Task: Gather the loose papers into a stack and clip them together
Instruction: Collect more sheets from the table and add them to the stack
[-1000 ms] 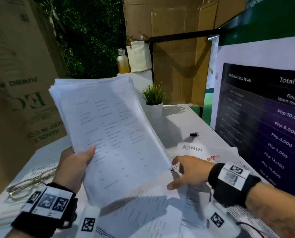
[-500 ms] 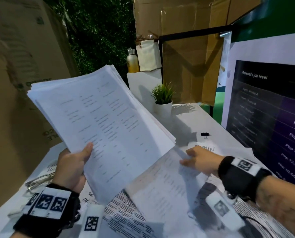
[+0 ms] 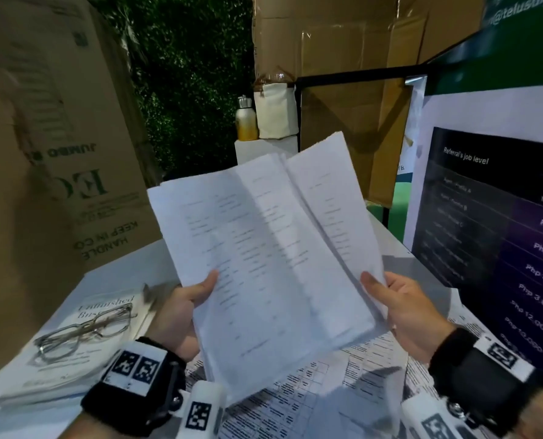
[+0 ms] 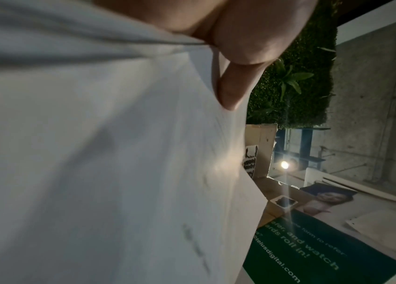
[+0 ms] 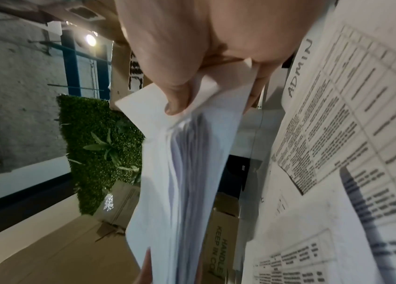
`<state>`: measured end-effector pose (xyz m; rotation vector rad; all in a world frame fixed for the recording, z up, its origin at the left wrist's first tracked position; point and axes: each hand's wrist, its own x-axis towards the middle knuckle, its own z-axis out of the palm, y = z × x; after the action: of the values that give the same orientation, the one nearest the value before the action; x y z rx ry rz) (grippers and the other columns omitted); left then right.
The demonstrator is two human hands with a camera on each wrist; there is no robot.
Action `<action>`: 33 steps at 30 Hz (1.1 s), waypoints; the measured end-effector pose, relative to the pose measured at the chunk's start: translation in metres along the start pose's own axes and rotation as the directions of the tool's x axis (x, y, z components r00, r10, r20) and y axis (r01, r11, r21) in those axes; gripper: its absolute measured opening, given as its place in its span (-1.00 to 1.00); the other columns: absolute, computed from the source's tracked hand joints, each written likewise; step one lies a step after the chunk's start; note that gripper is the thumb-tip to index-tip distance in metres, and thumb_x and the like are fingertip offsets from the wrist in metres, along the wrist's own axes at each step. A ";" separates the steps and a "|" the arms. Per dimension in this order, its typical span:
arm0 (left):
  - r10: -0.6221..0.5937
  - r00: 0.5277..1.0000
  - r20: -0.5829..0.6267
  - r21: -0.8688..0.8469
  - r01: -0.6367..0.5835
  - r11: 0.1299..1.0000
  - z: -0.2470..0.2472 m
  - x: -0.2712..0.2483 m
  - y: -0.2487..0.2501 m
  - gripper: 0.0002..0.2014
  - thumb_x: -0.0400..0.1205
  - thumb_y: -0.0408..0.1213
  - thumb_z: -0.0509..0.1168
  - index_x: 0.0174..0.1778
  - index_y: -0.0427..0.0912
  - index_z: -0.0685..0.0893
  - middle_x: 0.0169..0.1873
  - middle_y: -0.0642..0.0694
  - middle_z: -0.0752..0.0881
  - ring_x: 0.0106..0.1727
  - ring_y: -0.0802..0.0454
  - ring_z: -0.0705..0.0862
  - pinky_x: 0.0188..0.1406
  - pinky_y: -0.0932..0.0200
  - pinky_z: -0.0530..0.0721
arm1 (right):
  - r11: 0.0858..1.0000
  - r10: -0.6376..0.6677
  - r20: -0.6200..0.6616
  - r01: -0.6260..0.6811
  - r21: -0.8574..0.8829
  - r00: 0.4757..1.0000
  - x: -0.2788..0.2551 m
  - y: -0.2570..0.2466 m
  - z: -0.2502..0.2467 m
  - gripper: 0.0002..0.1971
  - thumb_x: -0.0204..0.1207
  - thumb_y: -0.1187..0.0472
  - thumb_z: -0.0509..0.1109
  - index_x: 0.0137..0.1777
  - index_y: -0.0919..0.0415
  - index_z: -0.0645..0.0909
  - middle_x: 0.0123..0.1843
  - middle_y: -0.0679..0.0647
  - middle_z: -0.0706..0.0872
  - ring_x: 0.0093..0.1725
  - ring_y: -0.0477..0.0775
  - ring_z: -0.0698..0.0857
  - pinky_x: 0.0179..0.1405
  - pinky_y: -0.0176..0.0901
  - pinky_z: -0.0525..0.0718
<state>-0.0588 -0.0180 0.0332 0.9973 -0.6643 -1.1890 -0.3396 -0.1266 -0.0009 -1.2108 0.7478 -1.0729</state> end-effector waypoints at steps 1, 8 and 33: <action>0.003 1.000 0.019 -0.009 -0.002 1.000 0.002 -0.001 0.000 -0.71 0.66 -0.23 0.20 0.19 -0.20 0.72 0.07 -0.23 0.85 0.05 -0.26 0.82 0.12 -0.28 0.72 | 1.000 -0.007 0.009 0.007 0.000 1.000 -0.001 0.001 0.003 -0.61 0.33 -0.02 0.49 0.01 0.28 0.79 0.01 0.22 0.89 -0.11 0.12 0.88 -0.22 -0.11 0.86; 0.196 0.981 -0.019 0.094 -0.193 0.977 0.010 0.004 0.008 -0.66 0.63 -0.34 0.24 0.33 -0.23 0.64 0.19 -0.23 0.80 0.11 -0.25 0.81 0.11 -0.29 0.74 | 0.990 -0.027 0.094 0.039 -0.135 0.995 0.000 -0.006 0.008 -0.34 0.22 -0.35 0.48 -0.02 0.27 0.82 0.06 0.22 0.88 0.01 0.17 0.85 0.08 0.00 0.79; 0.513 0.843 -0.158 0.260 -0.466 0.846 0.020 -0.024 -0.007 -0.82 0.61 -0.50 0.33 -0.04 -0.14 0.75 -0.24 0.03 0.89 -0.19 -0.01 0.82 -0.14 0.01 0.80 | 0.858 -0.432 0.059 0.430 -0.281 0.900 -0.013 -0.049 0.063 -0.74 0.51 0.23 0.51 0.19 0.07 0.71 0.06 -0.14 0.83 0.06 -0.15 0.82 -0.03 -0.26 0.81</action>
<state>-0.0858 -0.0007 0.0372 1.0359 -0.8196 -0.5483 -0.2992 -0.0916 0.0599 -1.6813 0.6659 -1.3667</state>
